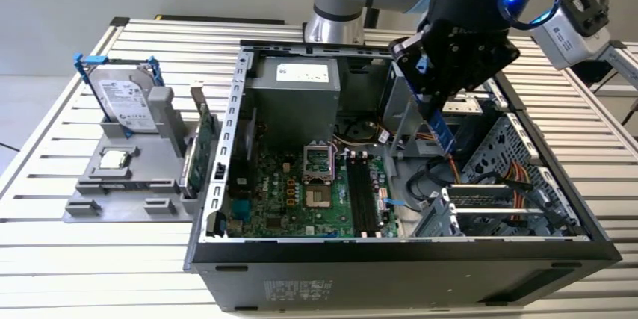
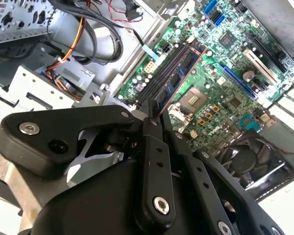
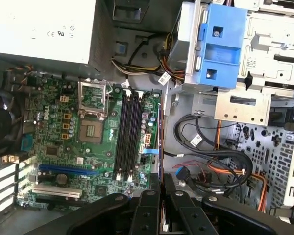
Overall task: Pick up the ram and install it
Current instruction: 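Insert the ram into the slot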
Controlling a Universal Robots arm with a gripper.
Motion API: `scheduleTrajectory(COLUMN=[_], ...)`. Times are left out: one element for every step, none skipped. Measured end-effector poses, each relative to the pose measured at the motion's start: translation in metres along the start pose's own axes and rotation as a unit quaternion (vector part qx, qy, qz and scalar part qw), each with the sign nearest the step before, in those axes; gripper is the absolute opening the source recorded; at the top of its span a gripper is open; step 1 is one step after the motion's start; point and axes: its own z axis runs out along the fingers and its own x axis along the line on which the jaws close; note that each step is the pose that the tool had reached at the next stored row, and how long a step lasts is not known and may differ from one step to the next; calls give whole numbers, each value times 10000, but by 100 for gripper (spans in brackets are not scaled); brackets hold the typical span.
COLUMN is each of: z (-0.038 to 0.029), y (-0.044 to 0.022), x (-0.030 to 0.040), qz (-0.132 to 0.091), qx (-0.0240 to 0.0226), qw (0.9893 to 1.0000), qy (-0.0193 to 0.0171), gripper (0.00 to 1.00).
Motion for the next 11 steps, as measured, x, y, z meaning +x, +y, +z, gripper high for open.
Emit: scheduleTrajectory(z=[3, 8, 13, 17, 21, 25, 30, 33, 38, 41, 46], y=[1, 0, 0, 0, 0, 0, 0, 0, 0, 0, 0], x=[0, 0, 0, 0, 0, 1, 1, 1, 2, 2, 1], qz=[0, 0, -1, -8, -13, -19, -23, -29, -35, -37, -40], qx=[0, 0, 0, -1, 0, 0, -1, -1, -2, -2, -2], qw=[10000, 10000, 10000, 10000, 10000, 10000, 10000, 10000, 10000, 10000, 10000], qy=[0, 0, 0, 0, 0, 0, 1, 3, 5, 7, 8], gripper=[0, 0, 0, 0, 0, 0, 0, 0, 0, 0, 0])
